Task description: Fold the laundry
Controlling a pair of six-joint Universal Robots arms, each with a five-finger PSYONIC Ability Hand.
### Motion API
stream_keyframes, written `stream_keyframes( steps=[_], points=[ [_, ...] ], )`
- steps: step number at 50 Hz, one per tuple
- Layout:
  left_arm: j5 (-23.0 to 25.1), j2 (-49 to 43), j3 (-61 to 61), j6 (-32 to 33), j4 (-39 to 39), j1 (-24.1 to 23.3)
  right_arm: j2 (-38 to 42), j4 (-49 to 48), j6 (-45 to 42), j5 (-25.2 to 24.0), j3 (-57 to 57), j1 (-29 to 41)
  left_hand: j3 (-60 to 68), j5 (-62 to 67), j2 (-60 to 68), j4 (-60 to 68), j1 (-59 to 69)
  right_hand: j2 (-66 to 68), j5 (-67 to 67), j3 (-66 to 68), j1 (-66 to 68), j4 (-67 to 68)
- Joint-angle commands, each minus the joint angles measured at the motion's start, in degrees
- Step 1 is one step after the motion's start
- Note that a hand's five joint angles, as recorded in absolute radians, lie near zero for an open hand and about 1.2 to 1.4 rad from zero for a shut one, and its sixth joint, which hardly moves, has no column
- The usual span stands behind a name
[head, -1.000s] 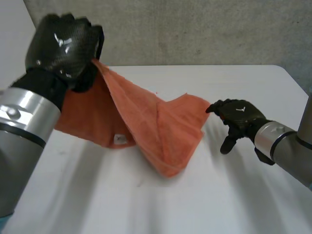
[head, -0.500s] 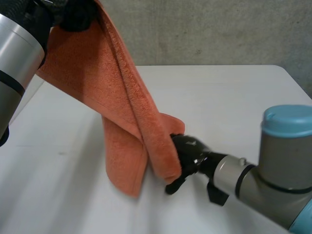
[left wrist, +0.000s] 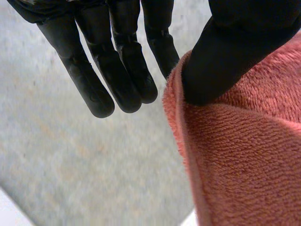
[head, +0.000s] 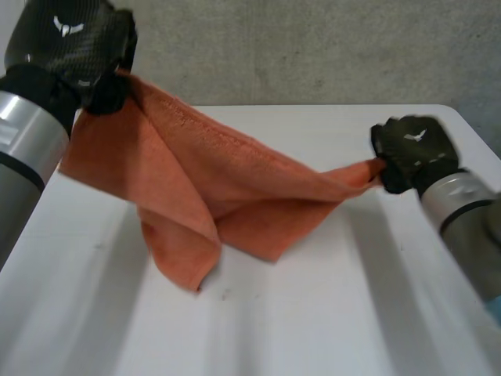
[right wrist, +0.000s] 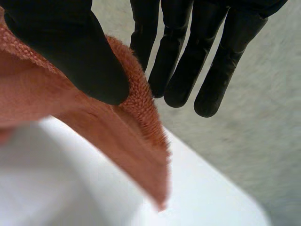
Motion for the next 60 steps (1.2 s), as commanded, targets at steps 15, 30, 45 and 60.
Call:
stream_keyframes(
  steps=[15, 30, 45, 60],
  points=[
    [0.69, -17.67, -12.01, 6.36, -2.17, 4.59, 7.60, 24.80, -22.65, -1.34, -4.06, -0.14, 11.66, 14.36, 11.32, 11.53, 15.74, 12.52, 14.13, 12.39, 24.29, 11.90],
    [0.08, -28.14, 27.09, 10.40, 10.11, 4.77, 19.25, 4.28, -7.03, 5.86, -42.46, -0.75, 11.66, 14.36, 11.32, 11.53, 15.74, 12.52, 14.13, 12.39, 24.29, 11.90],
    [0.34, -15.57, 2.52, 4.77, 25.44, 8.19, 0.86, -10.19, -1.29, -0.54, -14.55, -1.10, 11.66, 14.36, 11.32, 11.53, 15.74, 12.52, 14.13, 12.39, 24.29, 11.90],
    [5.79, -25.22, -20.00, 5.04, 24.20, 9.42, 15.17, -4.66, -2.35, -0.99, 1.81, -3.21, 11.66, 14.36, 11.32, 11.53, 15.74, 12.52, 14.13, 12.39, 24.29, 11.90]
  ],
)
